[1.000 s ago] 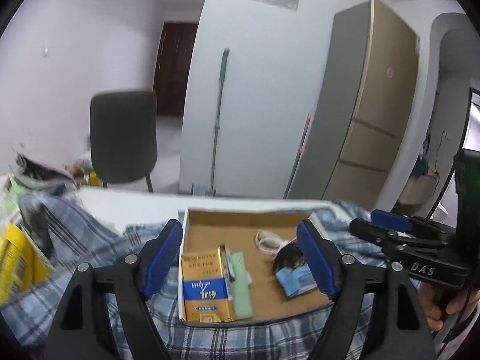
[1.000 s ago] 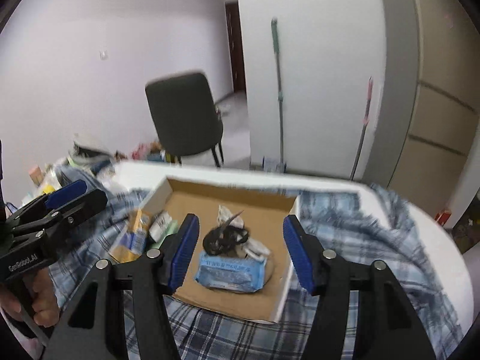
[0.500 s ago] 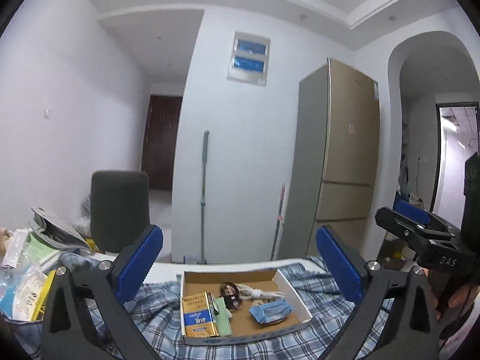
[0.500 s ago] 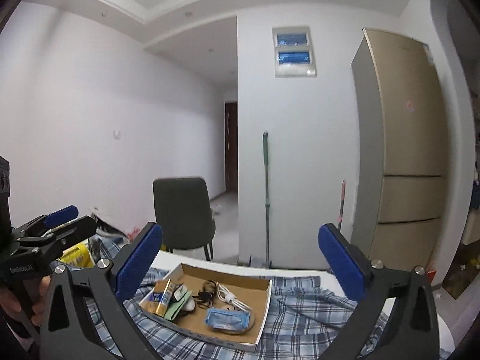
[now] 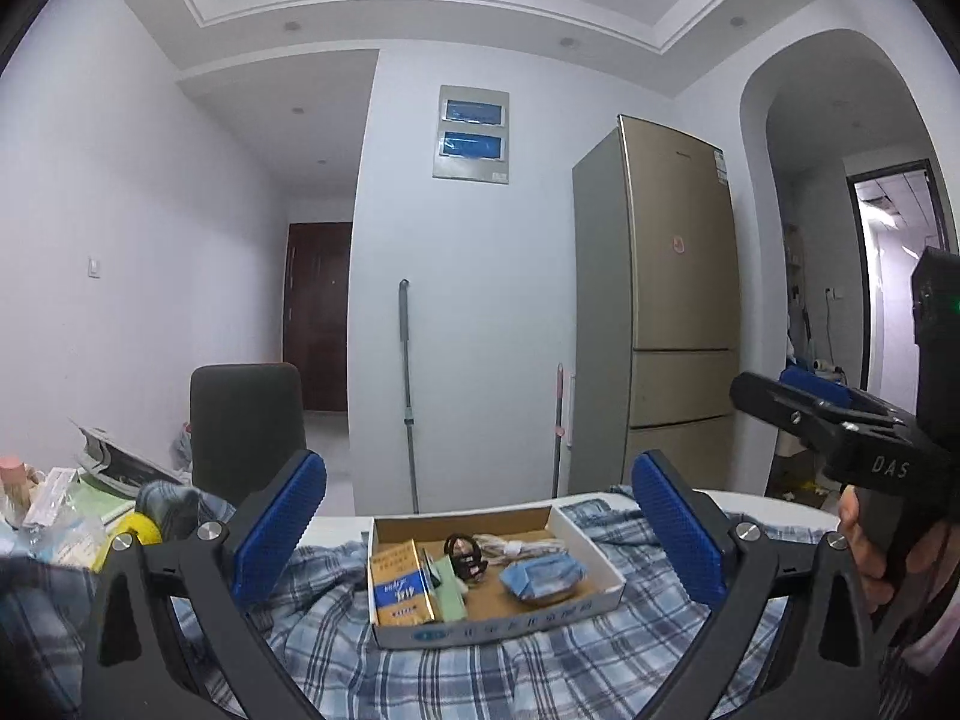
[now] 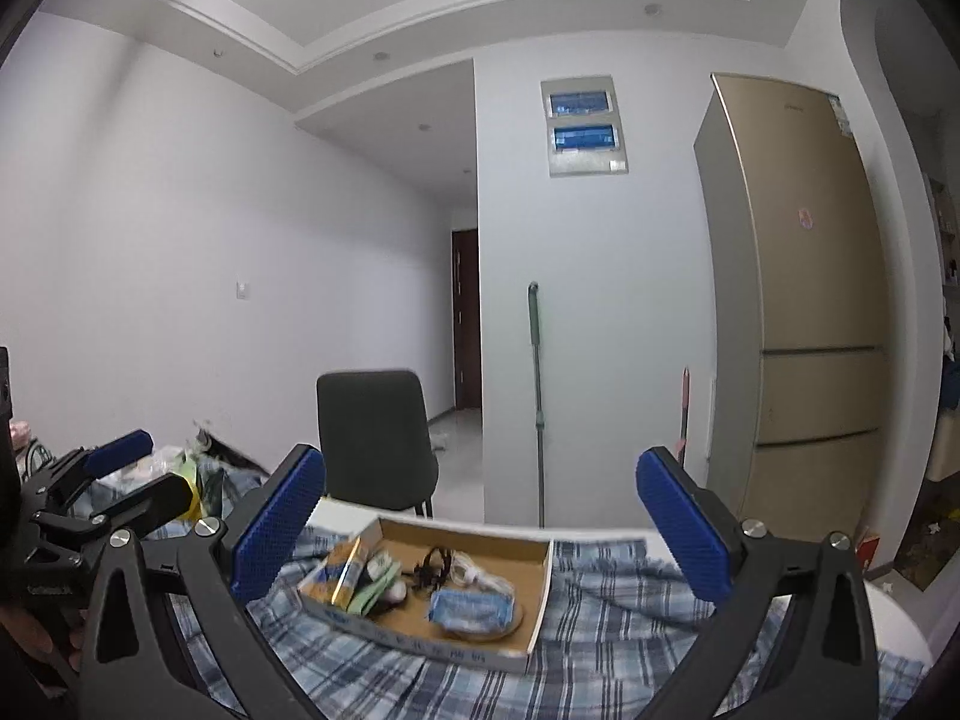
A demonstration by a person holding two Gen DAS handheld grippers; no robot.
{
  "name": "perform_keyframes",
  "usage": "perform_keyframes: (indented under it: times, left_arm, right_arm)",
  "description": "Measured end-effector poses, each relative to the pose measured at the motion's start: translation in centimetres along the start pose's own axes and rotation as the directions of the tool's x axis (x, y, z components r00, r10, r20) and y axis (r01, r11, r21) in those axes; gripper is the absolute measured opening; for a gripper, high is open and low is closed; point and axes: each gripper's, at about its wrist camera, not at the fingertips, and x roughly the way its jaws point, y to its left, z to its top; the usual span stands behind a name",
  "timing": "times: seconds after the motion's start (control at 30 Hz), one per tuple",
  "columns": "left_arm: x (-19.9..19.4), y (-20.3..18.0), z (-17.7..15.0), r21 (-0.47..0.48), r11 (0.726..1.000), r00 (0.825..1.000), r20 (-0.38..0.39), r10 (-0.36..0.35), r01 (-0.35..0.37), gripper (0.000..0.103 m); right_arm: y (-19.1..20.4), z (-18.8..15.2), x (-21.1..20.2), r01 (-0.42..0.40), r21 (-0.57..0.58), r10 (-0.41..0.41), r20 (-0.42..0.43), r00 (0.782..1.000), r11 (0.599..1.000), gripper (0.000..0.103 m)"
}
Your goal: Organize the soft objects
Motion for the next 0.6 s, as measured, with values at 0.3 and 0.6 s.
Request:
perform_keyframes:
  times: [0.3,0.6]
  left_arm:
    - [0.3,0.9,-3.1,-0.032,0.998,0.999,-0.008,0.046,-0.046,0.103]
    - [1.1,1.4,-5.4,-0.02,0.998,0.997,-0.042,0.066,-0.067,0.103]
  right_arm:
    - [-0.8,-4.2,0.4,0.035,-0.007,-0.035,-0.016,0.999,0.999,0.103]
    - [-1.5,-6.9,1.8,0.032,0.0,-0.031,-0.091,0.995,1.0,0.103]
